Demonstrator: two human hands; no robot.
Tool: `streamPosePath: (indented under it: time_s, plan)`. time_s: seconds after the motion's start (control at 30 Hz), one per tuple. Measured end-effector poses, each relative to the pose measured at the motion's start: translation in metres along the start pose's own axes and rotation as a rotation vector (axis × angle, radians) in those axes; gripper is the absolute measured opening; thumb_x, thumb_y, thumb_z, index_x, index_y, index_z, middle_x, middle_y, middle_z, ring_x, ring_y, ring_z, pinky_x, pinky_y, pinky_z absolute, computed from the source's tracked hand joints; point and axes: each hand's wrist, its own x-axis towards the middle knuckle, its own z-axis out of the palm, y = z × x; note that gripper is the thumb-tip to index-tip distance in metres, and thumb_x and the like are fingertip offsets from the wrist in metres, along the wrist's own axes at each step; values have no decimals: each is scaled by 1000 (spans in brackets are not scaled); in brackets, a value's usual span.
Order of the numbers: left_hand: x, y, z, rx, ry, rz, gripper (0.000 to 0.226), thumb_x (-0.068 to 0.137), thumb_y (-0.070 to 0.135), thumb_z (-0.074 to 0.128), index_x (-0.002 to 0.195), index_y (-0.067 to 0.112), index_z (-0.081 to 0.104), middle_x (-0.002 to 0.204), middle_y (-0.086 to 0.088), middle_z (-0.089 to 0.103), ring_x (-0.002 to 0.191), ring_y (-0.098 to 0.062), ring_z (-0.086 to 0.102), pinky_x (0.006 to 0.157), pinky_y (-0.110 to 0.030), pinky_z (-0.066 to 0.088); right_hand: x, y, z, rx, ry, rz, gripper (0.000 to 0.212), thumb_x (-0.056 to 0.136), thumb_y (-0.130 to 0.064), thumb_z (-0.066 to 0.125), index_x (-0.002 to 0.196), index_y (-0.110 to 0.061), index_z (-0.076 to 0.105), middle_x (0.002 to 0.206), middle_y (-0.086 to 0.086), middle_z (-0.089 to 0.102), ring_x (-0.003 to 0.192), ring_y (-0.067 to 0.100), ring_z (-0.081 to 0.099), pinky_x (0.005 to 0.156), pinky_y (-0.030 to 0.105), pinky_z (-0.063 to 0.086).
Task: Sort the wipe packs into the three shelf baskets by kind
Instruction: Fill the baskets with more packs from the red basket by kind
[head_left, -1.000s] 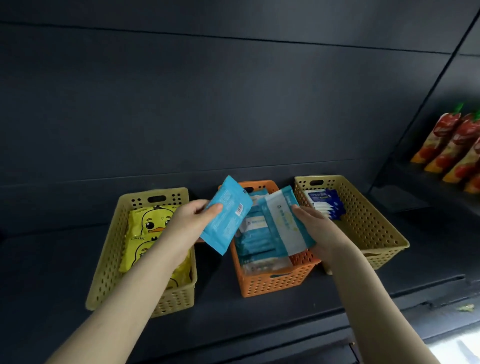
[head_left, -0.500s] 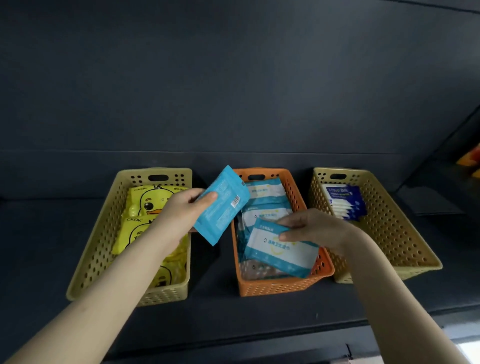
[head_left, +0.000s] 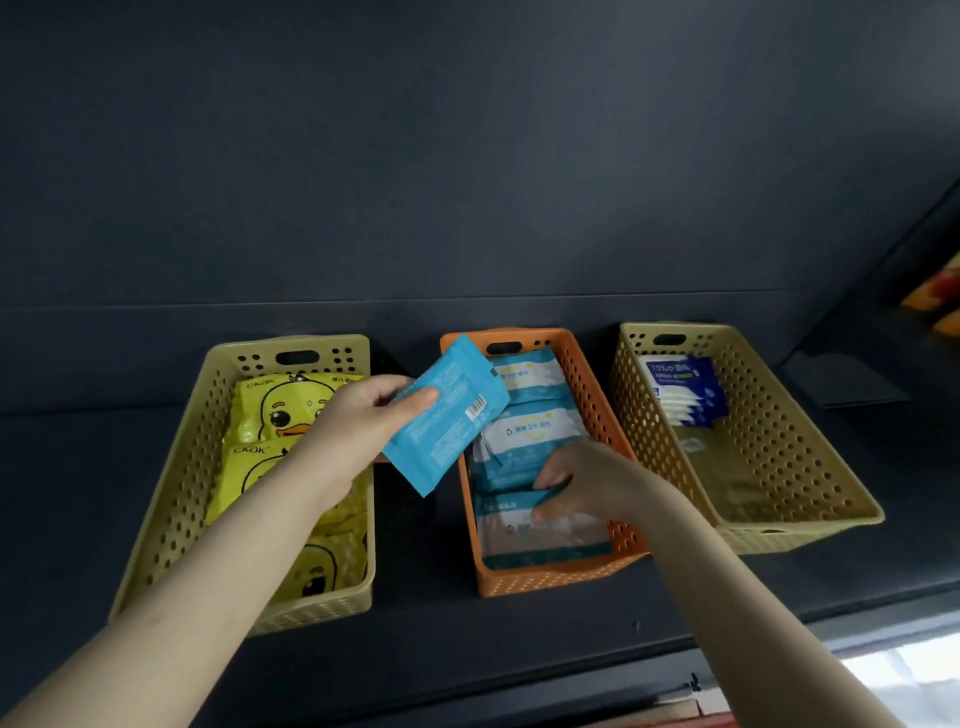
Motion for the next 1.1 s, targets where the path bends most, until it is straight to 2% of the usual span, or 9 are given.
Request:
streamPosePath:
  time_s: [0.13,0.3,0.5,0.6,0.7,0.77,0.93,1.03,1.1]
  plan:
    - [2,-1,0,1,-10,0,23,87,33,67,107,21,67,96,1,72,84,-14,70,64,-28,53,-2,1,5,-19,92,42,39,75,-20,80,112,-20,67,115,-7,66,103,9,60,92,23,47]
    - [9,-3,-2,12,-20,-23,23,87,36,67,103,19,66,95,-2,72,82,-16,70,59,-27,51,-5,-4,10,-107,169,92,39,78,-25,77,116,-25,67,121,-9,65,108,9,60,95,22,47]
    - [17,-1,-5,7,-46,-19,26,90,43,60,100,21,67,101,-5,70,92,-21,68,79,-40,58,-12,-4,15,-70,240,105,39,79,-35,75,117,-29,66,116,-15,62,103,6,57,85,15,40]
    - [17,5,-3,-29,-42,-45,25,91,48,56,98,25,64,101,-4,70,93,-21,68,85,-44,57,-14,2,11,127,226,38,34,79,-31,76,111,-20,70,110,-10,68,96,4,61,76,10,43]
    - [14,15,2,-16,-44,-3,19,92,48,55,92,31,63,96,1,70,90,-18,67,82,-40,57,-25,-2,-3,388,305,19,22,86,-31,69,101,-16,74,96,-5,72,85,5,67,77,21,55]
    - [12,20,8,28,-78,97,17,92,43,56,91,30,67,94,2,71,84,-14,66,74,-33,53,-36,-12,-16,629,345,74,30,94,-38,57,106,-14,69,89,3,74,77,11,66,74,27,56]
    - [6,29,25,156,-225,377,10,88,32,65,91,26,72,91,10,73,81,3,63,73,-13,46,-47,-31,-39,1302,61,102,63,89,-70,35,119,-20,60,97,14,74,62,15,65,57,25,52]
    - [3,32,30,284,-305,482,14,85,30,68,98,26,74,95,16,73,90,5,64,79,-7,46,-45,-32,-43,1486,76,130,64,84,-69,48,111,-13,59,97,17,72,66,19,67,52,24,52]
    - [5,32,28,264,-346,482,18,86,29,68,103,26,73,100,16,73,96,5,64,85,-8,47,-44,-29,-41,1462,152,110,42,84,-53,63,95,-13,58,103,16,69,79,21,68,53,25,54]
